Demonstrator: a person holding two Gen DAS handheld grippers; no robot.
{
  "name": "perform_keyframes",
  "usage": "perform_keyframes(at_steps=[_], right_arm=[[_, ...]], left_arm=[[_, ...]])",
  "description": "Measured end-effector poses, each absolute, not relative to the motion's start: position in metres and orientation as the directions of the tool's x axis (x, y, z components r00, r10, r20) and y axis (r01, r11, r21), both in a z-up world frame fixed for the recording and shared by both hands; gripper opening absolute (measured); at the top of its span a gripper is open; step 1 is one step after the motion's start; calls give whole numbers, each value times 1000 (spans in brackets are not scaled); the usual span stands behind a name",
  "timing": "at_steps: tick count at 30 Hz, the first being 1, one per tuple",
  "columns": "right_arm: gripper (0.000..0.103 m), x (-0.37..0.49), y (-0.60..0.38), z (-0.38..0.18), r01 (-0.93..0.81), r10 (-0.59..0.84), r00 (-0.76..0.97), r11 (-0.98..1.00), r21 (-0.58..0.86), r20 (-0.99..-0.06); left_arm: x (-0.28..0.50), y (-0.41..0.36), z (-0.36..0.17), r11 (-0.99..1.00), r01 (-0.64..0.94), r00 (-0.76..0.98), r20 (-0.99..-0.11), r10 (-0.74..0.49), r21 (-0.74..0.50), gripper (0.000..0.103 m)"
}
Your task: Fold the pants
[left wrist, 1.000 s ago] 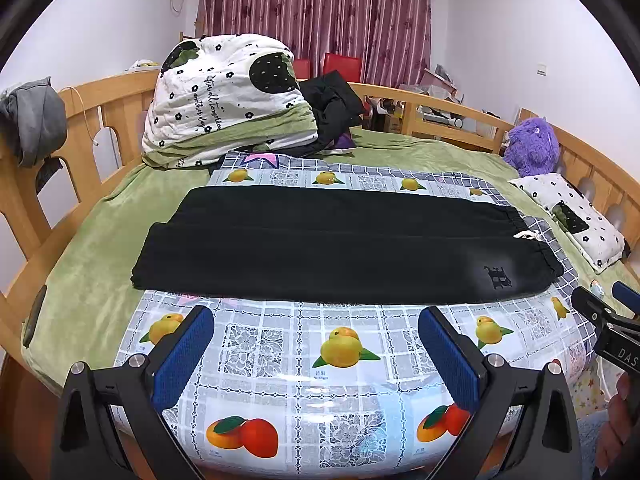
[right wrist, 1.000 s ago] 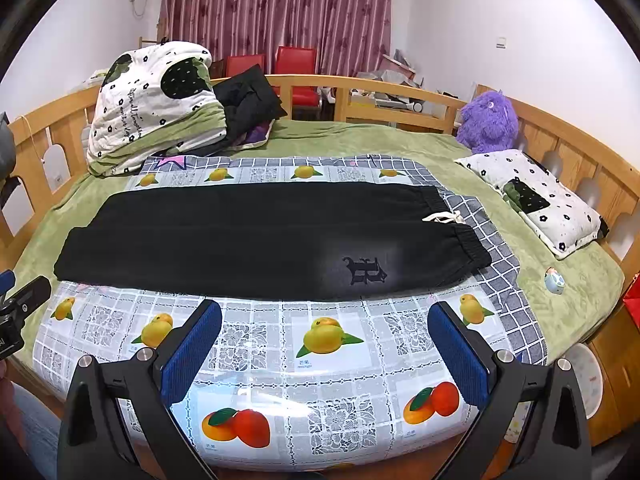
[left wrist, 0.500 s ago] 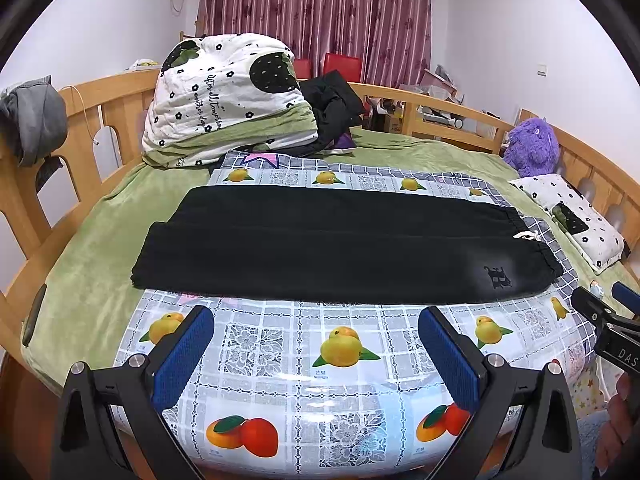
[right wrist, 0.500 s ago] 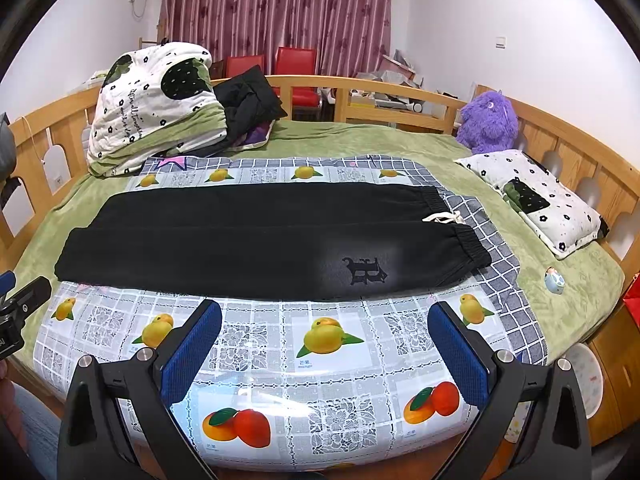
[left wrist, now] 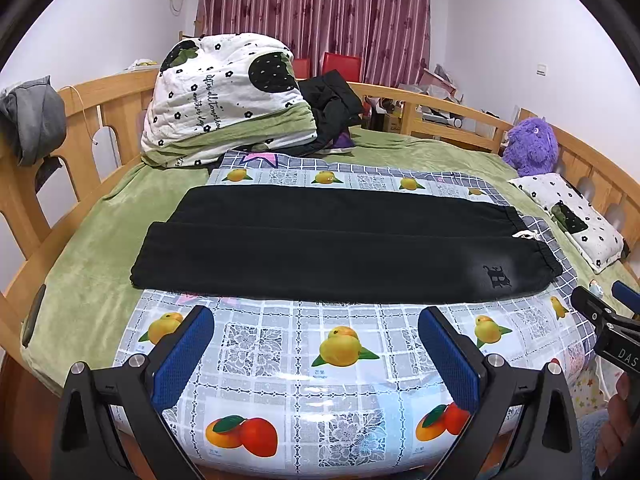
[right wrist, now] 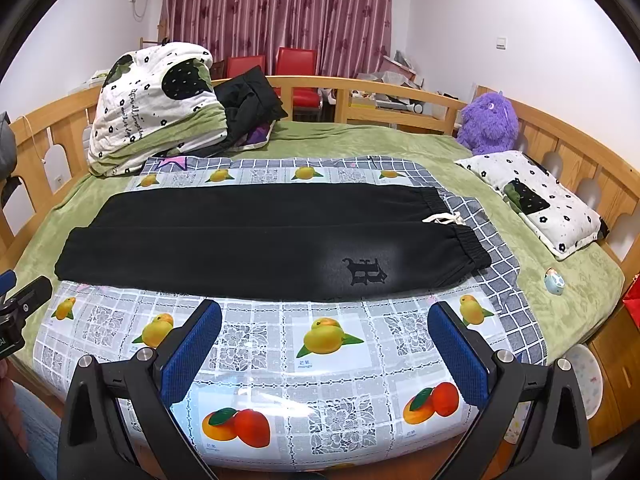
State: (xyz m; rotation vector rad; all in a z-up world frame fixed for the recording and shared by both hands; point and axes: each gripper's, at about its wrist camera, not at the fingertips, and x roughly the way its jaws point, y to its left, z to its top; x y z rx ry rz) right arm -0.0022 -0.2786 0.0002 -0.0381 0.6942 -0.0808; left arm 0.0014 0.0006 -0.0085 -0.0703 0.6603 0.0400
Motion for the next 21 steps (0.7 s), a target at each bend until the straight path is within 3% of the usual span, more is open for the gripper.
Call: perform_keyframes(at_steps=[13,21], right_arm=[[101,-3,-274,1,50,-76,775,997,-60,-627],[101,-6,-275,6,-3,13,809,1000,18,-588]], left_arm=[[0,-6,-11,998,-31,788,-616,-11,-57,103],[6,-12,-9,997,6,804,-592,-54,-83,103]])
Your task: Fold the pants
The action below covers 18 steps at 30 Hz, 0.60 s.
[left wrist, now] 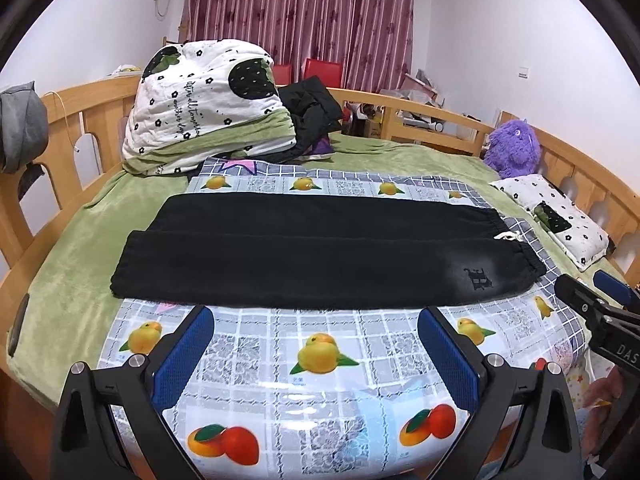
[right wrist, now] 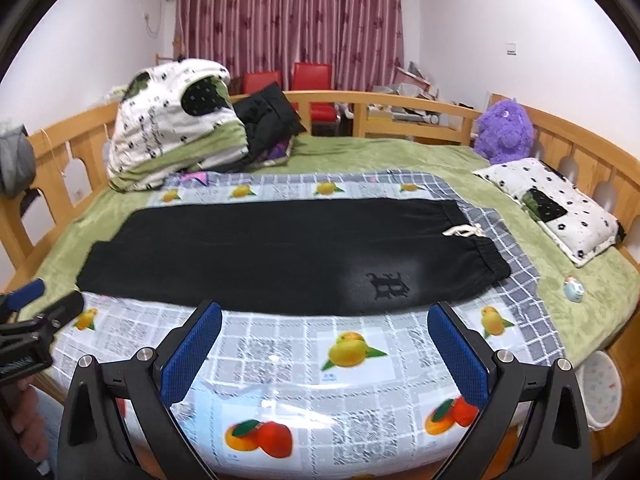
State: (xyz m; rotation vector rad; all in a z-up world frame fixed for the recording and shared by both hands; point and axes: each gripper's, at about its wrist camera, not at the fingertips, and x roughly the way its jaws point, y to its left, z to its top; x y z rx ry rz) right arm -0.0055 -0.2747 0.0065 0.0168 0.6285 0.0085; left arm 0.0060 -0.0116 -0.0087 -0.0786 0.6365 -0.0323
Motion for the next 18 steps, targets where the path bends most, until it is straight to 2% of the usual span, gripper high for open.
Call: perform_keyframes(at_steps=[7,12,18], right_arm=[[100,26,-280,10,4,-2,796,1000,2,-605],[84,66,-312,12,4,42,764,998,70,-644],[82,116,-352,-17,47,29,715,995,90,-698]], left_arm=[[42,-3,2,992,53,777,-619,-116,-119,97],[67,26,13,989,50,793,-596,-125,-141,97],[106,62,-28,992,-17,746,-662,-73,-128,97]])
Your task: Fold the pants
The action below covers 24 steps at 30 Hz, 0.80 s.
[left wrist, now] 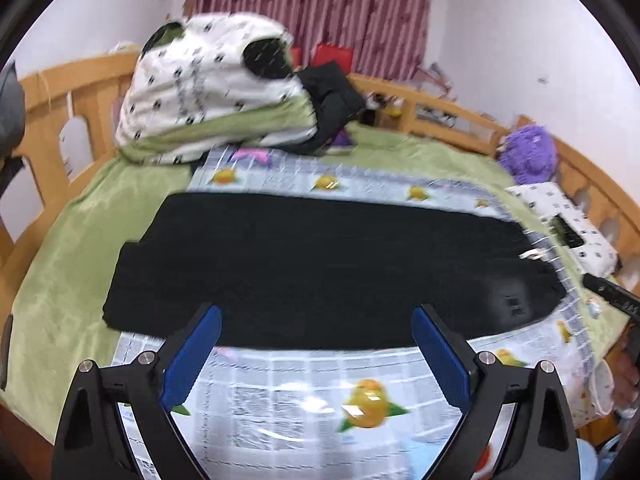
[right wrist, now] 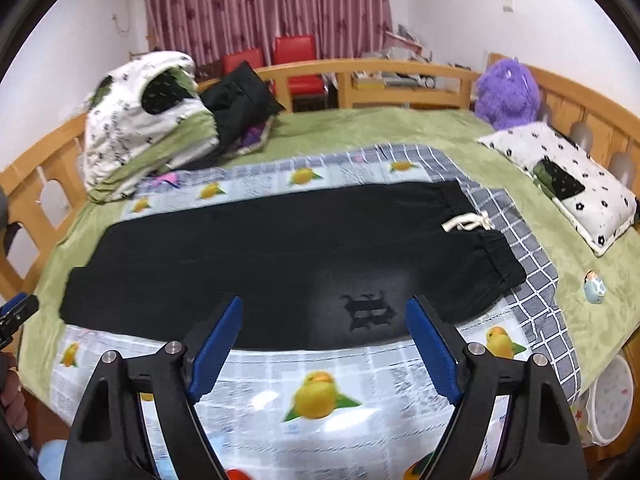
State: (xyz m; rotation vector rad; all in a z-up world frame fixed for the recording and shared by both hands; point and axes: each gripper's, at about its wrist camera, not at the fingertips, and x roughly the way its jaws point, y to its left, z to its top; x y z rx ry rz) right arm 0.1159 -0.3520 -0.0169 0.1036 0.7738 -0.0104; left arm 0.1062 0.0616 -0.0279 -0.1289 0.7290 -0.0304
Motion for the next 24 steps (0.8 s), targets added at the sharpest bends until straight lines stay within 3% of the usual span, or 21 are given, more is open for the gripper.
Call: perform_keyframes(at_steps=[2,9,11,13,18,24], right_arm=[[81,130,-366,-36,69,26,689,992,101,-724],[61,158,-409,-119,148,38,600,976,157,-799],[61,160,-422,-142,172,55,584,967,189,-810],[61,160,-434,-159,207,55,573,956,210,-818],[61,159,-467,-190,278,128,582,897,344,-803],[62,175,-491,-204,310,216,632,810,498,-744]], left_arm=[[118,72,-48,988,-35,718,-692,-80,-151,97],[135,109,-124,948,-143,645,-753,-127,-283,91],[137,120,-141,931,-170,628,-764,-151,-324,81],[139,130,-157,911,-200,621,-765,-167,-361,78],[145,155,-184,813,-249,653,-711,-260,-526,76],[164,152,-191,777,-263,683,-679,-268,-571,75]])
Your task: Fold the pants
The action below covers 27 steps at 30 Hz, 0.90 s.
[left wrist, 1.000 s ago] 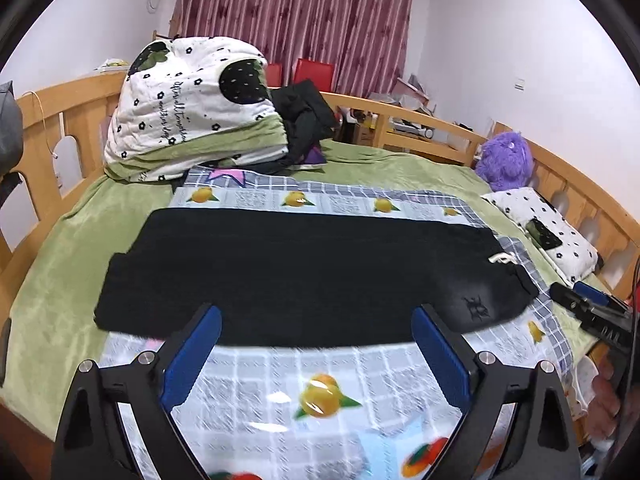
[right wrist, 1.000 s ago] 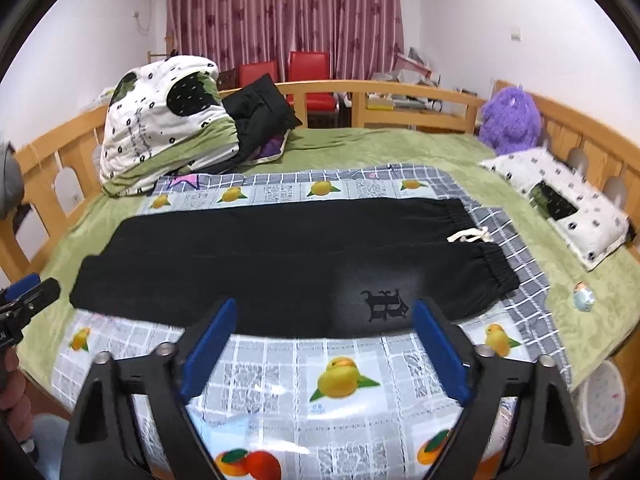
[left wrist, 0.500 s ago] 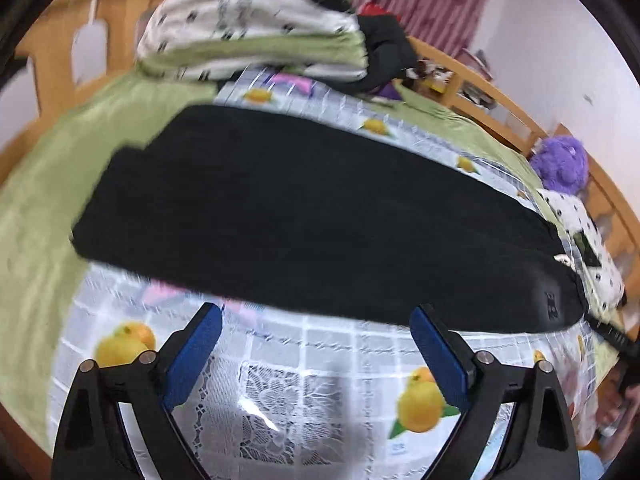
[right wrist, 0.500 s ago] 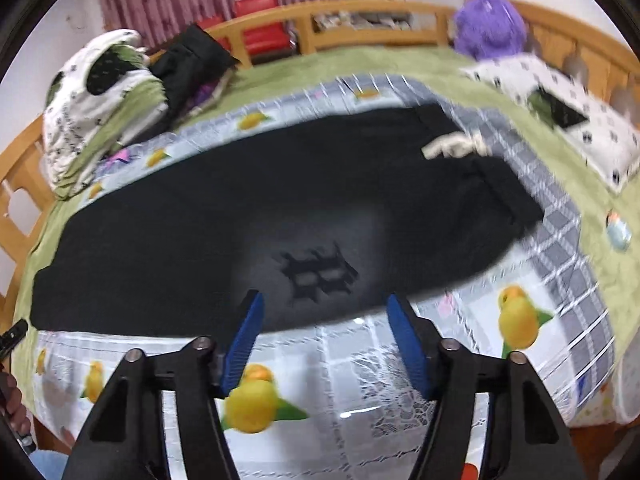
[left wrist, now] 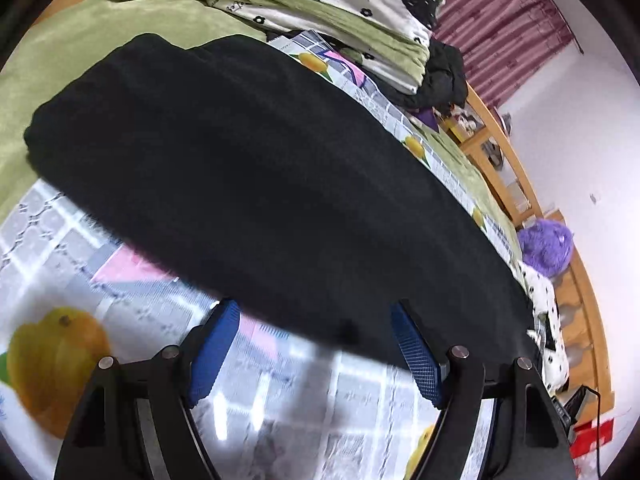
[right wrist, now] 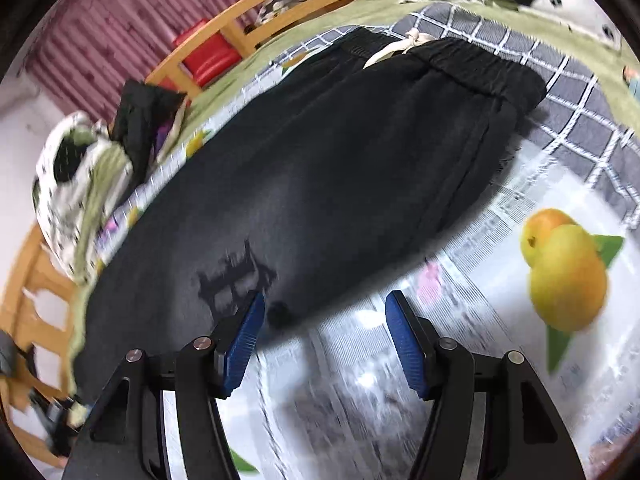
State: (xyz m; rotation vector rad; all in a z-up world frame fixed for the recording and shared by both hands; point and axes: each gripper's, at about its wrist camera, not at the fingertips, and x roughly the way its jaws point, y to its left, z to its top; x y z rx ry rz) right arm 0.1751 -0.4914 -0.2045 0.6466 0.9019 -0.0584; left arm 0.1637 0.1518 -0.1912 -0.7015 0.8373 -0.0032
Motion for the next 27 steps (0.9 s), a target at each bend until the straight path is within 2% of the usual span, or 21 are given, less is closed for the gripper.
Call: perform_keyframes(at_steps=[3,4,5,6,7,9,18,23,27], right_arm=[[60,189,-497,-209,309,259,652,768,561,-713],[58,194,-499,-210,314,262,652,761,567,-712],[43,199,-500,-210,335,247,645,759,558,-723],[23,200,-500,-210,352,231,634,763,542,-738],[21,203,-501,-209,373,211,617,770,518,-758],[16,203,-504,-202,363,224,635,758,542,-739],[15,224,-492,-129,203,211,754,826,526,-623],[15,277,-491,-105,150,217,780,847,511,-588],[15,330,-496,-107,120,250,785,836,535,-567]], left_arm=[[174,153,-192,766,-297,686,-685,-244,-570,59],[176,155,-193,764,-312,682,-693,-234,-565,46],[179,157,-193,766,-327,671,-707,-225,-554,32],[182,159,-193,775,-349,652,-730,-203,-527,23],[185,160,-191,786,-361,638,-748,-184,-502,11],[186,164,-181,803,-326,646,-738,-196,-498,10],[213,168,-98,872,-170,768,-616,-174,-458,9],[270,162,-75,914,-154,803,-587,-105,-375,9],[328,155,-80,927,-168,802,-594,-69,-335,9]])
